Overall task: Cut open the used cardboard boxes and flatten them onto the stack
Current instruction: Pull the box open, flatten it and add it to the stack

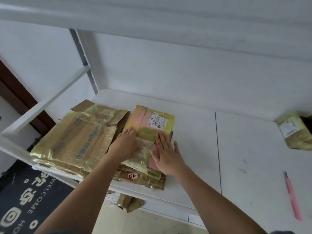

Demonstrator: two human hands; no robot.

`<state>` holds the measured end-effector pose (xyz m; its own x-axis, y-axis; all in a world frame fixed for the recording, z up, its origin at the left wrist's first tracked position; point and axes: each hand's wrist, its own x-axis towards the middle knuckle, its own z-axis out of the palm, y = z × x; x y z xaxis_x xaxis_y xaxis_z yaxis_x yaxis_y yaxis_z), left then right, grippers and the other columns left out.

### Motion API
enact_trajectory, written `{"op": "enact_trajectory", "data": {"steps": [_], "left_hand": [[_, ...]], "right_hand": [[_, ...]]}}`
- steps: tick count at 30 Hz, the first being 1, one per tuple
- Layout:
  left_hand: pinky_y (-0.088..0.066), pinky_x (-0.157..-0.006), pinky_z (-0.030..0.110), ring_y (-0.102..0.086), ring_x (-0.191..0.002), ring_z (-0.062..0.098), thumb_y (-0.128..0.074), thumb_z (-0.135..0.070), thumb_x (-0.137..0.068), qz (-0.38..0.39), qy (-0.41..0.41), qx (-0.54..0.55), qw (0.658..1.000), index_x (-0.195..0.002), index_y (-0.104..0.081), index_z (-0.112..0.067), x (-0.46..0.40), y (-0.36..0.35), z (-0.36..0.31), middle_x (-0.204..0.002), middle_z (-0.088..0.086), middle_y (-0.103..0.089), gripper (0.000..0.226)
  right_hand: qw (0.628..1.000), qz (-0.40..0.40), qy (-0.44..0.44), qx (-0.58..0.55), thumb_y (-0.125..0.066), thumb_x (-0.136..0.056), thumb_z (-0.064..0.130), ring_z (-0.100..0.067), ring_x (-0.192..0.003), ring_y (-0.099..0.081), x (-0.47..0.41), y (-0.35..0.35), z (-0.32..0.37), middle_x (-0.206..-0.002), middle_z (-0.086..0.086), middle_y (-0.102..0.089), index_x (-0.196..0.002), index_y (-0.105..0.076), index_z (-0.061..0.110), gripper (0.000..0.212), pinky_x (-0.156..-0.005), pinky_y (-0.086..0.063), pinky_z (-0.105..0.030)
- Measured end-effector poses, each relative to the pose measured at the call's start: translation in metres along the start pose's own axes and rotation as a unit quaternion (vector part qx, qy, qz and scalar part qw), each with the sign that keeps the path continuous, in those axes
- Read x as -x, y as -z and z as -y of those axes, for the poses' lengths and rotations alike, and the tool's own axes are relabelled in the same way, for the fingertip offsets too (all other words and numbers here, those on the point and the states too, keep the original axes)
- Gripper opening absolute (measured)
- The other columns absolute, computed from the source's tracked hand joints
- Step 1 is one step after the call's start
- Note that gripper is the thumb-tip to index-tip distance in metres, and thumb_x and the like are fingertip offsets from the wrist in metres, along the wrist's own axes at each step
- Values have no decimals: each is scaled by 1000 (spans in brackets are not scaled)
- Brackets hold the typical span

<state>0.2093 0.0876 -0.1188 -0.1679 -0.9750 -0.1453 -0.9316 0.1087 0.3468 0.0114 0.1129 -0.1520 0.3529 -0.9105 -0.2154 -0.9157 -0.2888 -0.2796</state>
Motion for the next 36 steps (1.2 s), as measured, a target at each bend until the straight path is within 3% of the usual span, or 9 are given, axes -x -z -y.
{"op": "enact_trajectory", "data": {"steps": [3, 6, 9, 12, 14, 16, 20, 31, 36], "left_hand": [[-27, -112, 42, -30, -139, 20, -64, -42, -90, 14, 11, -28, 999, -141, -38, -17, 0, 0, -2, -150, 1, -31, 62], [-33, -112, 49, -32, -140, 20, -63, -40, -91, 40, 39, -56, 997, -142, -35, -17, 1, 10, -15, -150, -1, -31, 63], [-48, -94, 44, -52, -122, 26, -67, -41, -88, 71, 80, -114, 988, -138, -39, -16, -1, 39, -38, -140, 2, -41, 62], [-48, -82, 37, -56, -115, 27, -64, -40, -90, 36, 87, -259, 961, -135, -43, -14, -2, 69, -74, -135, 8, -42, 56], [-47, -86, 36, -53, -114, 27, -57, -24, -92, -56, 44, -304, 950, -131, -46, -14, -5, 78, -106, -127, 8, -45, 42], [-45, -89, 38, -53, -114, 28, -51, -14, -92, -123, -44, -236, 963, -129, -49, -16, -10, 74, -141, -124, 8, -47, 37], [-47, -92, 41, -52, -118, 25, -45, -40, -99, -96, -200, -99, 970, -130, -52, -18, -13, 33, -218, -131, 4, -47, 38], [-42, -97, 38, -50, -121, 23, -43, -48, -99, -72, -219, -113, 967, -132, -51, -17, -29, -96, -398, -137, 5, -45, 45], [-42, -92, 39, -51, -118, 26, -45, -42, -100, -115, -192, -103, 969, -129, -52, -14, -52, -133, -467, -134, 7, -46, 40]], "right_hand": [[999, 27, -6, -18, 2, -97, 61, -9, -140, 37, -6, 0, 1, -155, 7, 39, -152, 23, 19, 72, -120, 12, -44], [994, 53, 5, -99, -20, -103, 54, -8, -144, 30, -6, 14, 0, -159, 8, 32, -156, 13, 18, 72, -121, 5, -42], [938, 2, 2, -346, -52, -101, 22, -11, -149, -19, 5, 47, -7, -162, 3, -23, -148, -42, 17, 48, -117, -23, -24], [929, -176, -12, -324, -57, -94, 7, -18, -122, -58, 31, 75, -27, -128, -3, -65, -125, -66, 19, 35, -93, -37, -6], [949, -238, -5, -208, -59, -92, 8, -16, -121, -53, 51, 89, -45, -123, -1, -64, -124, -66, 17, 34, -98, -37, -15], [959, -270, -3, -84, -63, -89, 12, -22, -118, -51, 71, 100, -67, -117, -5, -62, -122, -66, 14, 33, -100, -42, -28], [945, -312, -59, 79, -72, -82, 20, -30, -100, -56, 117, 115, -124, -103, -9, -62, -110, -71, 11, 29, -94, -49, -40], [950, -211, -178, 147, -56, -94, 25, -23, -121, -43, 214, 131, -353, -125, -2, -53, -126, -62, 19, 33, -107, -35, -32], [935, -209, -205, 202, -62, -90, 28, -24, -122, -37, 213, 157, -439, -134, -5, -44, -122, -63, 24, 33, -94, -40, -33]]}}
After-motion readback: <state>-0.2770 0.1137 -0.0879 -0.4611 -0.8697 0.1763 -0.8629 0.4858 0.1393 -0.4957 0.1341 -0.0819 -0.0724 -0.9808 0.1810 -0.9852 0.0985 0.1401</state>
